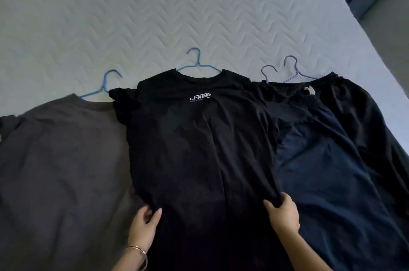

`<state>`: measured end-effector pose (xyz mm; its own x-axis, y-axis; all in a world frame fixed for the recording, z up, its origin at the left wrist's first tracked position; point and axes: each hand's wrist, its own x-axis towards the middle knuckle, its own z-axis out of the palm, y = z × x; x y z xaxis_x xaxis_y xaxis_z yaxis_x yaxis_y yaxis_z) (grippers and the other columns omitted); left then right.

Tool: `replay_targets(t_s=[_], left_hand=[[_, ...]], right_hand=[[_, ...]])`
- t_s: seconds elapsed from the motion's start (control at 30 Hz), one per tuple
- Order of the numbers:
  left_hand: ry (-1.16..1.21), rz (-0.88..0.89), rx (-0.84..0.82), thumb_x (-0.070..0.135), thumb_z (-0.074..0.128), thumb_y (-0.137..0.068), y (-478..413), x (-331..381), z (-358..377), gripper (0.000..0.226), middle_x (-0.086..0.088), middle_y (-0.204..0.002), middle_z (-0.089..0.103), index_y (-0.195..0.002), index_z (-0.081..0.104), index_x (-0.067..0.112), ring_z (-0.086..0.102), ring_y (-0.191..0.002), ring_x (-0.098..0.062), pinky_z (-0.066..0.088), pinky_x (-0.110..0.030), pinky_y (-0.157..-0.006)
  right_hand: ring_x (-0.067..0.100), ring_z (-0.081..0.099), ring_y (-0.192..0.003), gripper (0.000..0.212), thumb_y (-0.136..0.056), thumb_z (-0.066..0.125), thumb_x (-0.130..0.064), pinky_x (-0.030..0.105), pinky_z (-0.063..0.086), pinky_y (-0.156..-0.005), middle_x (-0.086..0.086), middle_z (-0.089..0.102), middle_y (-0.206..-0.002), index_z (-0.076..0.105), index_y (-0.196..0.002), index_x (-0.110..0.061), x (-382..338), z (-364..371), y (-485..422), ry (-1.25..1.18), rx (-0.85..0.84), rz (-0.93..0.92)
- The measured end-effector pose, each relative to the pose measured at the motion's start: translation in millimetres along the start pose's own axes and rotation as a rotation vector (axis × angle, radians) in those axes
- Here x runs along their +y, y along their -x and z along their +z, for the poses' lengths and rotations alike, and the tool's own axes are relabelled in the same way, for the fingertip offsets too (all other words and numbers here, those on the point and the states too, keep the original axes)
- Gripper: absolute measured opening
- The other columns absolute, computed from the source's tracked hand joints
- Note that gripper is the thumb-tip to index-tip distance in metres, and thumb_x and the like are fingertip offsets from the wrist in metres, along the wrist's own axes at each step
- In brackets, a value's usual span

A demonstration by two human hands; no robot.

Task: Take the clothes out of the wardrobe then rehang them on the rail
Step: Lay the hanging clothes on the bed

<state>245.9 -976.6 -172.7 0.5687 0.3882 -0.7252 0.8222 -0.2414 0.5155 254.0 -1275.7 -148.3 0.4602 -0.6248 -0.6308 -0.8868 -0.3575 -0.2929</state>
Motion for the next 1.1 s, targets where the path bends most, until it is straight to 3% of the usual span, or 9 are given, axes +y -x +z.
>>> replay_targets(t_s=[0.1,0.17,0.27,0.4,0.6,0.7,0.8,0.97,1.1], left_hand=[[-0.111,0.021,-0.045,0.015,0.057,-0.089,10,-11,4,0.013,-0.013,-0.104,0.062,-0.099,0.058,0.008,0.056,-0.110,-0.034,0.038,-0.031,-0.081],[-0.117,0.032,-0.015,0.013,0.054,-0.090,14,-14,4,0.006,-0.017,-0.098,0.063,-0.087,0.055,0.008,0.058,-0.102,-0.036,0.034,-0.029,-0.074],[-0.127,0.036,0.072,0.014,0.050,-0.092,27,-13,-4,0.010,-0.014,-0.090,0.059,-0.085,0.053,0.007,0.057,-0.092,-0.034,0.033,-0.030,-0.072],[-0.147,0.020,0.103,0.013,0.050,-0.091,56,-16,-22,0.008,-0.014,-0.091,0.059,-0.086,0.051,0.007,0.056,-0.090,-0.032,0.035,-0.031,-0.074],[-0.292,0.029,-0.101,0.013,0.058,-0.085,102,-24,-48,0.012,-0.010,-0.089,0.064,-0.076,0.056,0.020,0.061,-0.094,-0.025,0.038,-0.026,-0.077],[-0.403,0.077,-0.218,0.018,0.060,-0.085,120,-20,-64,0.011,-0.003,-0.084,0.064,-0.076,0.056,0.024,0.062,-0.089,-0.021,0.039,-0.023,-0.074],[-0.503,0.153,-0.318,0.022,0.061,-0.085,128,-12,-76,0.012,0.001,-0.083,0.066,-0.075,0.057,0.028,0.063,-0.087,-0.016,0.040,-0.018,-0.071],[-0.568,0.274,-0.277,0.020,0.055,-0.089,153,11,-80,0.011,0.003,-0.085,0.061,-0.083,0.052,0.029,0.056,-0.083,-0.013,0.036,-0.017,-0.069],[-0.538,0.306,-0.279,0.021,0.052,-0.091,179,19,-63,0.009,0.005,-0.087,0.058,-0.086,0.052,0.028,0.054,-0.085,-0.013,0.035,-0.018,-0.070]], right_hand=[[0.029,0.052,-0.116,0.046,-0.087,0.058,-0.026,0.044,0.036,-0.100,0.006,0.058,-0.124,0.045,-0.130,-0.015,8,-4,3,0.080,-0.058,0.028],[0.029,0.056,-0.108,0.037,-0.086,0.056,-0.021,0.046,0.041,-0.098,0.007,0.062,-0.112,0.049,-0.122,-0.014,14,-7,8,0.074,-0.096,0.017],[0.027,0.058,-0.097,0.027,-0.085,0.052,-0.014,0.041,0.045,-0.091,0.004,0.060,-0.096,0.053,-0.112,-0.013,28,-14,20,0.072,-0.134,-0.033],[0.021,0.055,-0.085,0.017,-0.083,0.054,-0.011,0.029,0.043,-0.076,0.008,0.064,-0.100,0.054,-0.100,-0.013,52,-29,47,0.078,-0.221,-0.068],[0.022,0.060,-0.104,0.027,-0.080,0.061,-0.016,0.024,0.042,-0.089,0.004,0.064,-0.097,0.054,-0.106,-0.017,69,-59,84,0.148,-0.312,-0.087],[0.020,0.060,-0.107,0.016,-0.081,0.060,-0.021,0.022,0.041,-0.086,0.002,0.065,-0.102,0.052,-0.094,-0.025,70,-77,106,0.185,-0.331,-0.146],[0.017,0.058,-0.106,0.014,-0.084,0.056,-0.023,0.020,0.040,-0.081,-0.001,0.060,-0.101,0.052,-0.097,-0.027,69,-91,124,0.194,-0.327,-0.218],[0.015,0.059,-0.094,0.012,-0.087,0.055,-0.025,0.017,0.040,-0.076,-0.009,0.058,-0.082,0.051,-0.098,-0.027,81,-104,141,0.226,-0.379,-0.283],[0.014,0.059,-0.093,0.011,-0.088,0.055,-0.026,0.022,0.043,-0.081,-0.003,0.063,-0.094,0.053,-0.098,-0.026,95,-110,142,0.118,-0.406,-0.206]])
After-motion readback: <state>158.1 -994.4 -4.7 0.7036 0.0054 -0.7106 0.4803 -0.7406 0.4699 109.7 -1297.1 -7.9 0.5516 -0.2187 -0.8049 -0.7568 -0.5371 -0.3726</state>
